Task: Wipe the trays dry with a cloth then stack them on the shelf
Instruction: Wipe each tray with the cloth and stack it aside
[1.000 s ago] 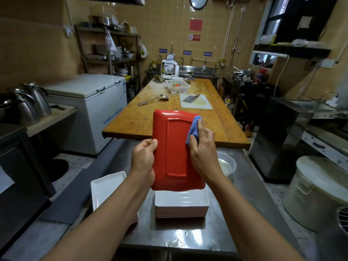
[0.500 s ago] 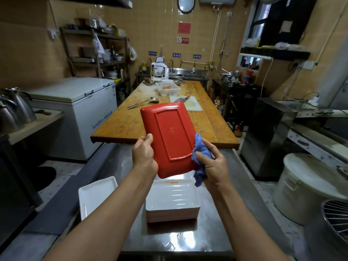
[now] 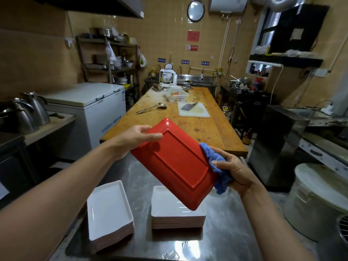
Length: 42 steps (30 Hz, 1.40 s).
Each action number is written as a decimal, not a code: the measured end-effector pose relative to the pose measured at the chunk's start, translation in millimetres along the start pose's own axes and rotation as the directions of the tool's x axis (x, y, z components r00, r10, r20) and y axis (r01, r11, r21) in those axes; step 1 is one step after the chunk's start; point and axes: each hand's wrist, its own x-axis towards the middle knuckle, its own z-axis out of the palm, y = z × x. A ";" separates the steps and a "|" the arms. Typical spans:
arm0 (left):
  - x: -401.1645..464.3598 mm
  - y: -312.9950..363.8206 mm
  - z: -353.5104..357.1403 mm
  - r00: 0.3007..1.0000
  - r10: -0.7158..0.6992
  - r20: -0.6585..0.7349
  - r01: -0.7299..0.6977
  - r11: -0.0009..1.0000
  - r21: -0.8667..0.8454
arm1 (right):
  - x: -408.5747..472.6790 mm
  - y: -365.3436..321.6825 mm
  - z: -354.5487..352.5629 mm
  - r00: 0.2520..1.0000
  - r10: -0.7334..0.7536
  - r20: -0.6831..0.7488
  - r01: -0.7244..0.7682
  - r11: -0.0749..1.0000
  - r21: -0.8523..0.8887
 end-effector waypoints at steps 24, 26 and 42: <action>9.7 -28.7 36.7 0.959 -0.224 -0.171 0.043 0.715 -0.698 | -4.7 42.4 35.1 0.800 -0.595 0.074 0.216 0.171 -0.961; 9.1 -26.3 41.3 0.960 -0.224 -0.169 0.038 0.701 -0.712 | -4.8 47.5 39.5 0.767 -0.640 0.057 0.189 0.139 -0.972; -1.9 -29.9 69.9 0.945 -0.130 -0.301 -0.120 0.715 -0.688 | 30.3 44.5 115.5 0.824 -0.548 0.147 0.228 0.082 -0.970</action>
